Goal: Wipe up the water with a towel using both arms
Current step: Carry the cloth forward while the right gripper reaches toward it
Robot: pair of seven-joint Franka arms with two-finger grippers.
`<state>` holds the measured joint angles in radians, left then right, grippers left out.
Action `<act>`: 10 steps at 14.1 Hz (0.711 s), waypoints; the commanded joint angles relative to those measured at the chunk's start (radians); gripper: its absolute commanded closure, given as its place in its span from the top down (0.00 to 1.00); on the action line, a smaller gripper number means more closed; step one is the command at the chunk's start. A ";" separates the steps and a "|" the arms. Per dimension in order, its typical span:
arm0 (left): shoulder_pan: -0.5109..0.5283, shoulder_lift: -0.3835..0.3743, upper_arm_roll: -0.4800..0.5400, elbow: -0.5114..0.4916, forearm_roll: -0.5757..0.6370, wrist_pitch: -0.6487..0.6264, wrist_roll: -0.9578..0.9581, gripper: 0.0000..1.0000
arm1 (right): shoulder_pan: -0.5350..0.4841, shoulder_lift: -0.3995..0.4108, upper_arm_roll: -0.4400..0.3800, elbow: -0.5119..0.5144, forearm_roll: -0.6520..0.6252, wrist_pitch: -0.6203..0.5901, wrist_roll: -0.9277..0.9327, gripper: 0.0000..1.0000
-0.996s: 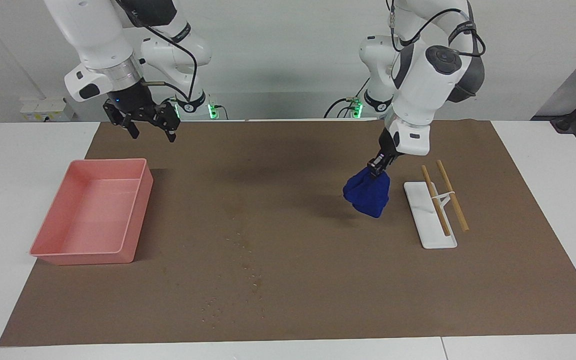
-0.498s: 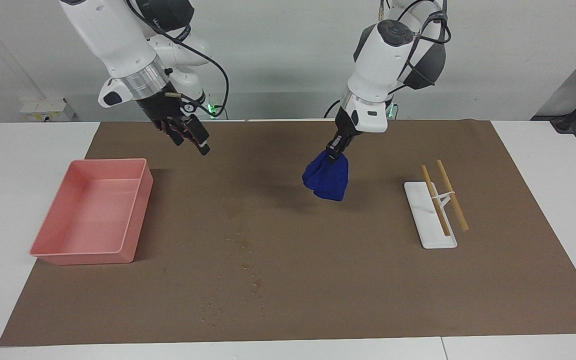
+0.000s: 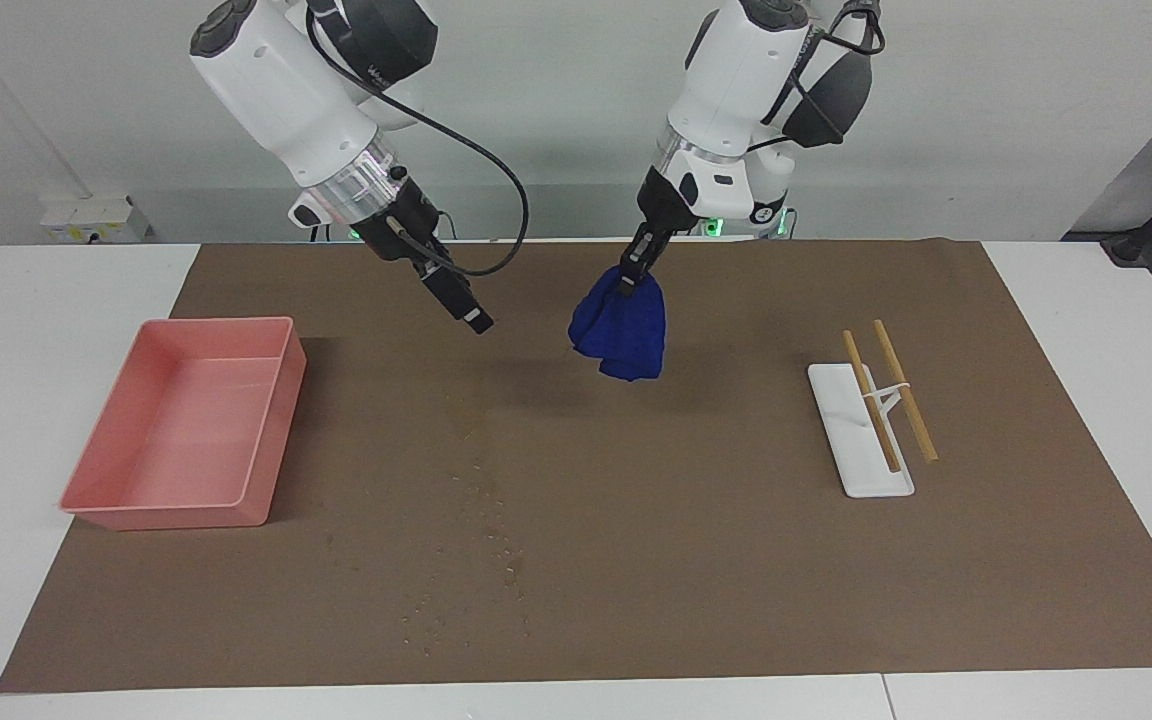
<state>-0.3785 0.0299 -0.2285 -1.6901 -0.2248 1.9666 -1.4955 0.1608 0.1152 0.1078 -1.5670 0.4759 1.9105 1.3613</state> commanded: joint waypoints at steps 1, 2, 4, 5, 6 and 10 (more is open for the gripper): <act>-0.010 -0.010 -0.009 0.009 -0.013 0.001 -0.040 0.00 | 0.026 0.049 0.006 0.016 0.082 0.016 0.131 0.99; -0.010 -0.010 -0.018 0.009 -0.013 0.012 -0.048 0.00 | 0.046 0.064 0.006 0.016 0.085 0.019 0.163 0.99; -0.010 -0.008 -0.020 0.009 -0.013 0.021 -0.055 0.00 | 0.075 0.069 0.006 0.004 0.089 0.024 0.199 0.99; -0.010 -0.008 -0.020 0.010 -0.013 0.021 -0.055 0.00 | 0.077 0.069 0.006 -0.007 0.087 0.010 0.217 0.99; -0.010 -0.007 -0.020 0.016 -0.013 0.021 -0.057 0.00 | 0.080 0.063 0.006 -0.019 0.087 -0.011 0.228 0.99; -0.017 0.002 -0.037 0.049 -0.010 0.021 -0.115 0.00 | 0.103 0.031 0.007 -0.085 0.090 -0.024 0.251 0.99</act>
<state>-0.3801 0.0285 -0.2594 -1.6714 -0.2248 1.9869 -1.5681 0.2558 0.1873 0.1111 -1.5857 0.5398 1.8810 1.5975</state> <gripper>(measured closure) 0.894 0.009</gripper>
